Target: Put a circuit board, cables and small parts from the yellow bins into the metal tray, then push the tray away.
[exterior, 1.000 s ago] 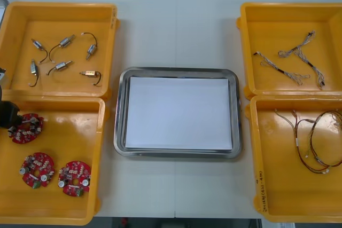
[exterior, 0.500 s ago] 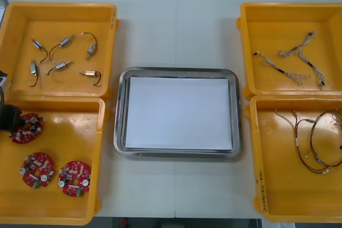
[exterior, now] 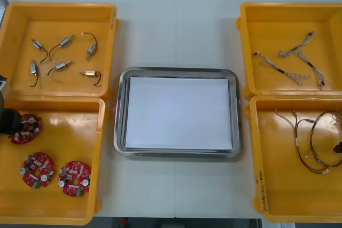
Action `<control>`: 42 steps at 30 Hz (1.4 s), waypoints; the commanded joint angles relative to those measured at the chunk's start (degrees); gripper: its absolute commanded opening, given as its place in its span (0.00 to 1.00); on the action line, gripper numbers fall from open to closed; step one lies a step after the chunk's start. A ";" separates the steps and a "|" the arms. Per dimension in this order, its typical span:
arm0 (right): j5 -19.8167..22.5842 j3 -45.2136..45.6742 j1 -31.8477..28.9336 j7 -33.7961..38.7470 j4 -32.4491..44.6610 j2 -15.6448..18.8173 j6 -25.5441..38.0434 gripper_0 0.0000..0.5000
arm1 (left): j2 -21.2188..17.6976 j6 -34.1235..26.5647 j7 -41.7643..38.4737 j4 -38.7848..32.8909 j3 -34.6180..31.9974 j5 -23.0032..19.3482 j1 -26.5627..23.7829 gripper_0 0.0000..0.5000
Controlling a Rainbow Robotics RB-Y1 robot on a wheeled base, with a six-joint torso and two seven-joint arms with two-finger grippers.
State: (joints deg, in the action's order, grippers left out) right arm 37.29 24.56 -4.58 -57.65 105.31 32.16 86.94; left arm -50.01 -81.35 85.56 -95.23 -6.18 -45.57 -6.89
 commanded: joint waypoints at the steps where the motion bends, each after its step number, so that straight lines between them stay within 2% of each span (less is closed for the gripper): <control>1: 0.33 -1.10 -0.25 2.89 -0.28 -0.43 -0.99 1.00 | -2.63 1.02 5.93 -0.31 0.56 -0.48 1.53 0.08; 2: 0.33 -1.27 -0.25 2.89 -0.46 -0.43 -1.25 1.00 | -2.46 1.02 5.93 -0.31 0.56 -0.48 1.53 0.00; 16: -0.11 -1.98 -0.43 2.63 -1.69 -0.43 -3.71 1.00 | -2.46 0.49 5.49 -1.80 -0.23 -1.27 1.53 0.00; 30: 0.59 -2.50 -0.96 2.45 -3.45 -0.43 -6.44 1.00 | -2.46 -13.05 5.32 -13.67 -8.14 -1.62 1.26 0.00; 34: 0.59 -2.85 -0.96 2.81 -3.80 -0.43 -6.96 1.00 | -2.46 -15.86 4.97 -17.09 -8.49 -1.45 0.21 0.00; 42: 0.68 -4.17 -1.57 3.42 -3.80 -0.43 -7.67 1.00 | -2.46 -25.17 3.03 -24.83 -8.49 -1.45 -3.57 0.00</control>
State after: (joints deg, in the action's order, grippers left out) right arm 37.51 22.21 -4.60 -56.28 101.33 32.12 80.35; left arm -50.04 -103.64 85.57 -116.51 -13.23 -46.74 -7.47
